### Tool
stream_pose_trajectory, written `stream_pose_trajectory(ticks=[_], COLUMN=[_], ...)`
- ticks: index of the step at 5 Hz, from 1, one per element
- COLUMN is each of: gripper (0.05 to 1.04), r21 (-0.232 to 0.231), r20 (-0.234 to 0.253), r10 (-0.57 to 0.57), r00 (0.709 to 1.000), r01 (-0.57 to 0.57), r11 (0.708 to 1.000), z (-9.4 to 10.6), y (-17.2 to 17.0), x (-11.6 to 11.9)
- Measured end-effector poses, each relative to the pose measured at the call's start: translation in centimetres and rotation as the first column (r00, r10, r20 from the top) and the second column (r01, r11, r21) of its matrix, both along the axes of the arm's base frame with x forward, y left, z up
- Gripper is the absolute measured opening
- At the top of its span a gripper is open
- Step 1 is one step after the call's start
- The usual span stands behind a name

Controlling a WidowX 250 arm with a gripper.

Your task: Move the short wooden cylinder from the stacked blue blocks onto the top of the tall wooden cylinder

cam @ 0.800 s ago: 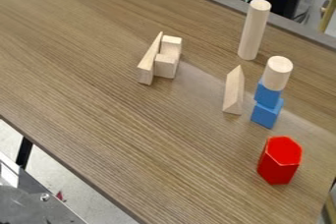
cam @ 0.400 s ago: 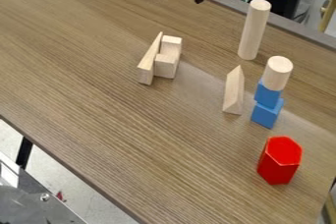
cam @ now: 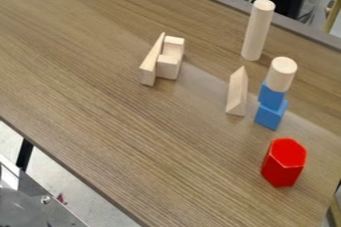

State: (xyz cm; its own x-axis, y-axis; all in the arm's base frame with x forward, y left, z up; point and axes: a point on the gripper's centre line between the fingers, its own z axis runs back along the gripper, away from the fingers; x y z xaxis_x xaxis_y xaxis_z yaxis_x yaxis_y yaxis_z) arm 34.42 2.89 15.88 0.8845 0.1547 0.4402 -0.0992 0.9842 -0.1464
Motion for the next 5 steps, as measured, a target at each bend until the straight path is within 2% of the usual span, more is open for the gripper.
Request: stream_pose_trajectory(ticks=[1,2,3,4,5], gripper=[0.999,0.999,0.999,0.999,0.999], r21=[-0.015,0.01,0.033,0.058,0.078], r20=[-0.045,-0.075,-0.12,-0.146,-0.154], r10=[-0.196,-0.3,-0.382,-0.441,-0.448], r00=[0.98,0.951,0.916,0.886,0.881], r01=[0.196,0.301,0.388,0.453,0.463], r11=[0.981,0.954,0.921,0.89,0.883], z=[0.4,-0.1,-1.5,-2.1,-2.2], y=[-2.6,-4.9,-7.9,-10.5,-11.3], x=[1.0,1.4,1.7,1.5,1.3])
